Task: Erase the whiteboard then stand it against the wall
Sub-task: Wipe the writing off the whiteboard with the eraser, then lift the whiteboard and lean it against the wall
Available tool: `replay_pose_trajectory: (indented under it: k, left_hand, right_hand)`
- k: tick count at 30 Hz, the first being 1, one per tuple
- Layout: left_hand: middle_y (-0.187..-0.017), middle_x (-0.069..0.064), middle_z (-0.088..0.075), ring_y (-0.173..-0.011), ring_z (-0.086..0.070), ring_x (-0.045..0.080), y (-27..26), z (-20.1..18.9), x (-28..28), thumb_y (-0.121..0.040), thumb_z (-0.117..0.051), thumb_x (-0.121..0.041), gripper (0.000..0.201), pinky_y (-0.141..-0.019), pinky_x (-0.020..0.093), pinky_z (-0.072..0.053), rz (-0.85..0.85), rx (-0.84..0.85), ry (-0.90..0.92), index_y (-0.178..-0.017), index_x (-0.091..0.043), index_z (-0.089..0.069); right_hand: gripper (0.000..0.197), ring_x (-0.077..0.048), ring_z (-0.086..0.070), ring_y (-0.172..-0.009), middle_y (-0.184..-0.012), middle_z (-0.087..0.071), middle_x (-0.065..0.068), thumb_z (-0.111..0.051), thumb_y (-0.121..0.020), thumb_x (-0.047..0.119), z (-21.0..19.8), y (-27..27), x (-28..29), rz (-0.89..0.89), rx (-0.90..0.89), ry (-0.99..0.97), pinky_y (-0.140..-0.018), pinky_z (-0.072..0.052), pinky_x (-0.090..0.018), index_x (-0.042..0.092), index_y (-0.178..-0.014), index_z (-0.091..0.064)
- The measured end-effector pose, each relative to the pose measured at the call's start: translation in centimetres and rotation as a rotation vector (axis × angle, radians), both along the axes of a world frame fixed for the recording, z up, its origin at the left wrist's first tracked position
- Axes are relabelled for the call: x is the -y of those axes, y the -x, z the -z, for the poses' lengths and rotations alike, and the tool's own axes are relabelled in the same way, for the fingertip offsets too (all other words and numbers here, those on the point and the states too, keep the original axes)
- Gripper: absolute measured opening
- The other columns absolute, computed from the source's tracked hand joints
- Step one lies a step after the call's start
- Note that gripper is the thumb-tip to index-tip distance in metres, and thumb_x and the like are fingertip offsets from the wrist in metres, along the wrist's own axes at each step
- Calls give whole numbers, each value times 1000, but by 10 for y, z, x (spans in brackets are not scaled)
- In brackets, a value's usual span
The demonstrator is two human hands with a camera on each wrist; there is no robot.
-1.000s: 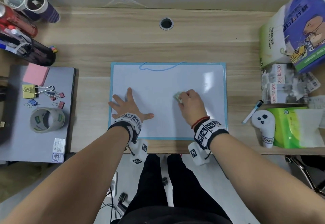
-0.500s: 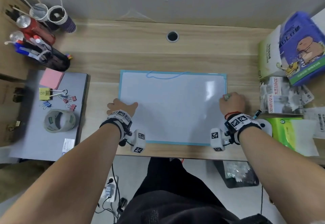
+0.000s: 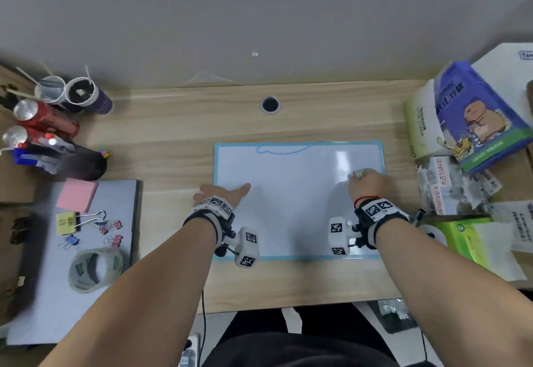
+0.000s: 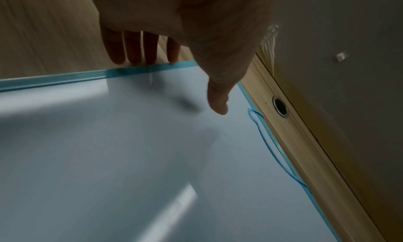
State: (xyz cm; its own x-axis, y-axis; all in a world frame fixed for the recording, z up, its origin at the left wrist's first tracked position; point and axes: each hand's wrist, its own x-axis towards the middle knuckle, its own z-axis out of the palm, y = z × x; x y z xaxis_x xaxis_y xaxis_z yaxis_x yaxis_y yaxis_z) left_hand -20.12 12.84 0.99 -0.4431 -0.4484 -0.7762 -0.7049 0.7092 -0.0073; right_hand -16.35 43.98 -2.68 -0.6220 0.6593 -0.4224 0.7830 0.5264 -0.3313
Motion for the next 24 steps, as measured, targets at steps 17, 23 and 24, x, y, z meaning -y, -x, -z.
replay_pose_trajectory:
  k: [17,23,24]
  left_hand:
    - [-146,19,-41,-125,-49,43,43,18,-28,-25,-51,-97,158,-101,56,-41,-233,11,-16,-150,-8,-16]
    - [-144,23,-39,-126,-47,43,74,-17,-34,-59,-56,-86,126,-104,55,-39,-287,-231,-5,-144,-3,-14]
    - [-141,23,-42,-124,-49,43,85,-23,-33,-59,-58,-84,123,-103,55,-41,-302,-308,-11,-141,-2,-18]
  right_hand:
    - [25,-31,-60,-71,-79,-54,-15,-59,-89,27,-21,29,-61,72,15,-135,-63,-55,-37,4,-81,-55]
    - [22,-39,-64,-96,-104,-68,-25,-60,-92,19,-44,86,-61,52,-179,-36,-72,-48,-36,-2,-100,-64]
    - [23,-40,-64,-96,-104,-68,-25,-59,-92,19,-52,100,-62,47,-228,-40,-75,-50,-37,-1,-102,-64]
